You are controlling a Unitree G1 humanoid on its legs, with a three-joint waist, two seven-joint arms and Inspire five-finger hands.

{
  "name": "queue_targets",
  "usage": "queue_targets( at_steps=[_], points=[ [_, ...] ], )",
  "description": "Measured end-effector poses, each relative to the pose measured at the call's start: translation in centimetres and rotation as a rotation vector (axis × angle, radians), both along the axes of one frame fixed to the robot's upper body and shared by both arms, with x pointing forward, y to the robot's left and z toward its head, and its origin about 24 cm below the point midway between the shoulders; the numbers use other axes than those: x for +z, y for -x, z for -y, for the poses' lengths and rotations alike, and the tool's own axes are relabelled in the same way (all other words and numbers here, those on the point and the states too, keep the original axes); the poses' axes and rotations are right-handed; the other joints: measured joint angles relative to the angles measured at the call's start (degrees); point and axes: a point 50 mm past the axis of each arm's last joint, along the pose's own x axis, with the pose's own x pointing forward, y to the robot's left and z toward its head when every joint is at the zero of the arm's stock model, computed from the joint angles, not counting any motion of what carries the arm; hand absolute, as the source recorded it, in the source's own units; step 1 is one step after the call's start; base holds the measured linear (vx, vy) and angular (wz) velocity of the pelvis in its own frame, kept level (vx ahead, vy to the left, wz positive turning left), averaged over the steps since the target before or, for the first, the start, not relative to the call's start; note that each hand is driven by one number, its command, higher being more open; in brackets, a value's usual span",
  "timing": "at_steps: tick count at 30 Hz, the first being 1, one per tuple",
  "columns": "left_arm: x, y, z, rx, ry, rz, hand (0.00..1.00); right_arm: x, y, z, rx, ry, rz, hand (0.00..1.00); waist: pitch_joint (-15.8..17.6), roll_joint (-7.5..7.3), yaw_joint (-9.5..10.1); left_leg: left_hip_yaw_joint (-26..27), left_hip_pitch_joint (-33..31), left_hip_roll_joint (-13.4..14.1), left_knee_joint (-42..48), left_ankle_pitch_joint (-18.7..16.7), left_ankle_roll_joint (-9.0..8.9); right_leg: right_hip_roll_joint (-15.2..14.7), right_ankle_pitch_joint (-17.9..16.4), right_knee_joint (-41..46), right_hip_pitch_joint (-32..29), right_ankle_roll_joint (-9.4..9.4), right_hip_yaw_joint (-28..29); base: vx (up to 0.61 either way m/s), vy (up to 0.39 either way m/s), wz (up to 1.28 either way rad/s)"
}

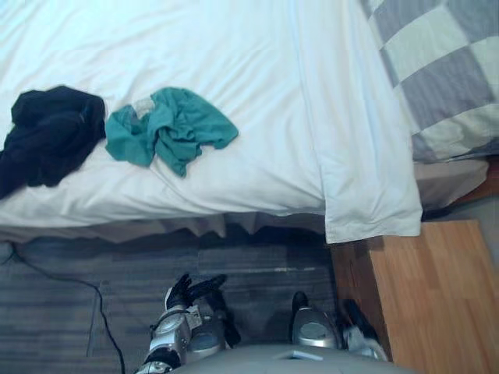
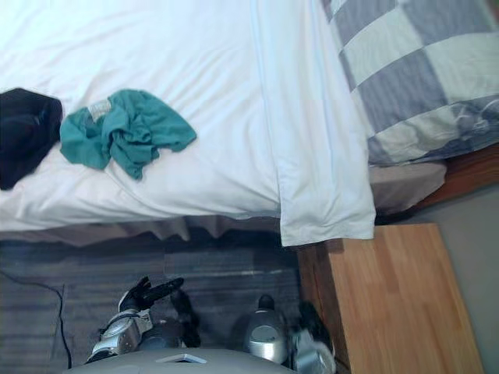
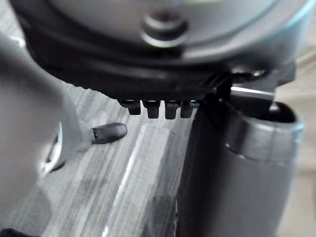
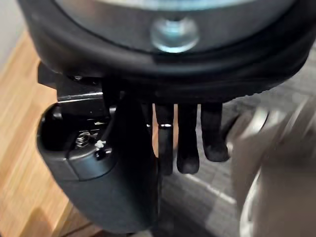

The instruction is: Tidy up the quilt and then pick up the clothes from the bed and put them into the laundry hamper

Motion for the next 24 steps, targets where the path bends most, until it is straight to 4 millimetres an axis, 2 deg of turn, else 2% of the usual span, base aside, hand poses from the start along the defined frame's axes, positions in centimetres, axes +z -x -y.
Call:
queue_targets(
  at_steps=[1,2,3,5,6,7,9,10,11,12,13,15,16,17,18,19,20,21,22,23,24],
  points=[
    [-0.2,0.4,0.0,-0.01,0.002,-0.012,1.0,-0.4,1.3,-0.7,0.037,-0.021,-0.051,1.0,-1.48,-0.51,0.0,0.53,0.96,0.35,0.0,-0.17,-0.24,0.38,-0.05,-0.44,0.83,-0.02,-0.29,0.06,-0.062,-0.12],
    [-0.2,0.5,0.1,-0.02,0.002,-0.016,1.0,-0.5,1.4,-0.7,0.05,-0.031,-0.059,1.0,-1.76,-0.61,-0.02,0.75,1.47,0.41,0.0,-0.18,-0.26,0.45,-0.1,-0.44,1.13,-0.02,-0.26,0.01,-0.057,-0.21],
    [-0.2,0.3,0.7,-0.055,0.011,-0.018,1.0,-0.5,1.2,-0.6,0.099,-0.022,-0.054,1.0,-2.18,-0.48,-0.23,0.72,2.12,0.3,0.02,-0.26,-0.35,0.4,-0.65,-0.68,1.81,-0.4,-0.29,-0.02,-0.028,-0.13],
    [-0.2,0.2,1.3,-0.094,0.021,-0.016,1.0,-0.5,0.6,-0.3,0.174,0.006,-0.063,1.0,-2.26,-0.43,-0.13,0.06,0.94,0.6,2.88,-1.56,0.0,-0.18,-1.45,-0.19,1.92,0.03,-0.73,-0.06,-0.011,0.15],
    [-0.2,0.1,1.5,-0.101,0.027,-0.012,1.0,-0.5,0.3,-0.1,0.216,0.023,-0.066,1.0,-2.16,-0.59,-0.1,-1.68,-2.42,1.87,9.47,-3.88,0.28,-0.69,-1.43,0.04,1.77,0.05,-1.87,-0.12,-0.011,0.59],
    [0.1,-0.5,1.8,-0.118,0.026,0.007,1.0,-0.4,-0.1,0.3,0.3,0.058,-0.078,1.0,-2.02,-0.06,-0.08,-4.7,-7.64,3.79,18.77,-6.9,0.12,-0.8,-1.46,0.19,1.75,0.09,-3.44,-0.13,-0.003,0.62],
    [0.4,-1.0,1.9,-0.133,0.019,0.041,1.0,-0.3,-0.6,1.0,0.419,0.104,-0.099,1.0,-1.59,0.61,0.32,-9.24,-11.72,4.61,26.89,-8.38,-0.31,-1.46,-1.77,1.2,1.99,0.57,-4.73,-0.16,0.072,0.47],
    [0.4,-1.0,1.9,-0.139,0.015,0.043,1.0,-0.2,-1.2,1.0,0.459,0.12,-0.094,1.0,-1.68,0.6,0.36,-10.95,-12.16,3.91,27.46,-8.38,-0.32,-2.18,-1.74,1.35,2.25,0.67,-5.12,-0.14,0.169,0.34],
    [0.4,-1.0,1.9,-0.139,0.013,0.048,1.0,-0.1,-1.7,1.2,0.511,0.139,-0.087,1.0,-1.47,0.08,0.22,-11.34,-12.8,4.23,30.08,-11.57,0.47,-3.26,-1.11,1.18,2.53,1.47,-5.88,-0.1,0.204,0.18],
    [0.4,-0.9,1.7,-0.138,0.005,0.052,1.0,-0.1,-1.7,1.3,0.541,0.15,-0.086,1.0,-1.48,0.45,0.44,-10.52,-12.79,6.67,33.89,-14.38,1.09,-3.46,-0.91,1.46,2.75,1.8,-5.71,-0.05,0.254,0.01],
    [0.2,-0.4,1.1,-0.136,-0.01,0.036,1.0,-0.1,-1.8,1.4,0.571,0.163,-0.093,1.0,-1.71,0.55,0.61,-10.06,-11.68,10.67,36.35,-16.31,1.09,-4.05,-0.76,1.74,3.13,2.09,-4.96,-0.02,0.244,-0.09],
    [0.1,-0.2,0.4,-0.139,-0.03,0.022,1.0,0.0,-2.0,1.4,0.61,0.181,-0.102,1.0,-1.73,0.5,0.36,-11.81,-10.8,15.51,34.87,-17.05,0.76,-5.23,-0.32,1.55,3.58,2.89,-4.59,0.05,0.31,0.08],
    [0.2,-0.1,0.2,-0.139,-0.036,0.022,1.0,-0.1,-1.9,1.4,0.622,0.181,-0.111,1.0,-1.71,0.45,0.34,-15.96,-10.83,18.13,31.36,-16.62,0.27,-6.55,0.26,1.35,3.56,4.08,-4.52,0.09,0.557,0.41],
    [0.6,-0.7,-0.9,-0.148,-0.068,0.042,1.0,-0.3,-2.1,0.5,0.625,0.158,-0.11,1.0,-1.8,-1.73,0.15,-18.32,-11.76,15.83,32.04,-14.24,-7.35,-10.36,0.63,0.69,3.65,6.3,-4.4,0.08,0.491,0.36],
    [0.7,-0.9,-1.4,-0.152,-0.084,0.043,1.0,-0.4,-2.3,0.0,0.63,0.147,-0.105,1.0,-1.71,-2.98,0.28,-18.32,-12.13,14.43,32.58,-14.78,-6.41,-11.17,0.56,0.4,3.71,6.19,-3.61,0.06,0.428,0.5],
    [0.9,-0.9,-2.3,-0.178,-0.141,0.034,1.0,-0.6,-2.0,-0.2,0.647,0.117,-0.111,1.0,-2.21,-3.36,-0.36,-20.35,-16.35,13.64,38.33,-17.34,-6.74,-9.01,0.66,0.37,3.52,7.0,-1.91,0.06,0.274,0.29],
    [1.2,-1.3,-2.9,-0.194,-0.177,0.049,1.0,-0.6,-2.0,-0.2,0.667,0.113,-0.112,1.0,-2.62,-3.56,0.38,-23.87,-19.88,13.11,44.75,-20.25,-8.2,-8.5,1.5,0.15,3.4,5.8,-3.08,0.08,0.384,0.27],
    [1.4,-1.6,-3.1,-0.22,-0.197,0.053,1.0,-0.7,-1.8,-0.5,0.666,0.104,-0.118,1.0,-2.9,-3.97,0.7,-25.4,-20.88,12.1,47.07,-21.76,-8.32,-9.24,2.67,-0.27,3.63,6.55,-2.48,0.09,0.39,-0.06],
    [1.5,-2.0,-3.5,-0.236,-0.208,0.042,1.0,-0.8,-1.7,-0.9,0.678,0.097,-0.122,1.0,-3.4,-4.8,0.84,-24.09,-20.6,10.74,48.38,-25.41,-6.15,-10.98,5.15,0.5,2.95,6.15,-1.69,0.06,0.522,-0.56],
    [1.0,-1.1,-3.8,-0.227,-0.205,-0.005,1.0,-0.6,-2.9,-0.9,0.721,0.105,-0.094,1.0,-3.65,-5.55,1.71,-19.36,-17.62,9.5,46.43,-26.26,-4.15,-13.55,10.1,4.59,-1.71,-1.75,-1.79,0.06,0.628,-0.84],
    [0.8,-0.7,-3.8,-0.228,-0.203,-0.017,1.0,-0.5,-3.3,-0.7,0.73,0.111,-0.091,1.0,-3.67,-5.35,1.86,-17.16,-16.1,9.23,44.49,-25.74,-3.22,-14.04,12.47,6.15,-3.61,-7.3,-2.71,0.03,0.523,-1.07]
  ],
)
